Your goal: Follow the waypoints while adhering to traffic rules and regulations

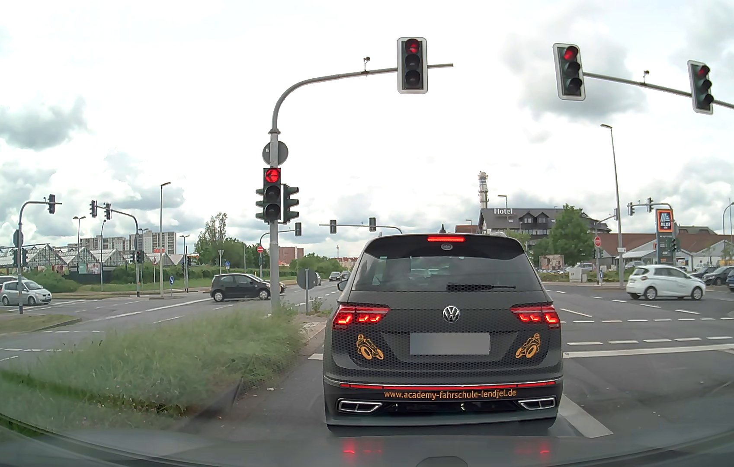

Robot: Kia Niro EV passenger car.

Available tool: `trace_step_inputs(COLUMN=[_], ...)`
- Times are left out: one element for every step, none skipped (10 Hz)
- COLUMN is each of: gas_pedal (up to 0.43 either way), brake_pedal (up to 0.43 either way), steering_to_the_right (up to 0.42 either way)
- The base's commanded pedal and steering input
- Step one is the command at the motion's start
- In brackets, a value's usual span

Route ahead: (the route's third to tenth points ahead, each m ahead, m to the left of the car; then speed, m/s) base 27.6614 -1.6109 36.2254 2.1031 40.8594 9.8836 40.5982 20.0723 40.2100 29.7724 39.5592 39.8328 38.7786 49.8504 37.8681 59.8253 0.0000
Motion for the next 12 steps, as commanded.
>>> trace_step_inputs(gas_pedal=[0.0,0.0,0.0,0.0,0.0,0.0,0.0,0.0,0.0,0.0,0.0,0.0], brake_pedal=[0.256,0.256,0.262,0.256,0.256,0.256,0.256,0.256,0.262,0.256,0.256,0.256], steering_to_the_right=[0.005,0.005,0.005,0.005,0.005,0.005,0.005,0.005,0.005,0.005,0.005,0.005])
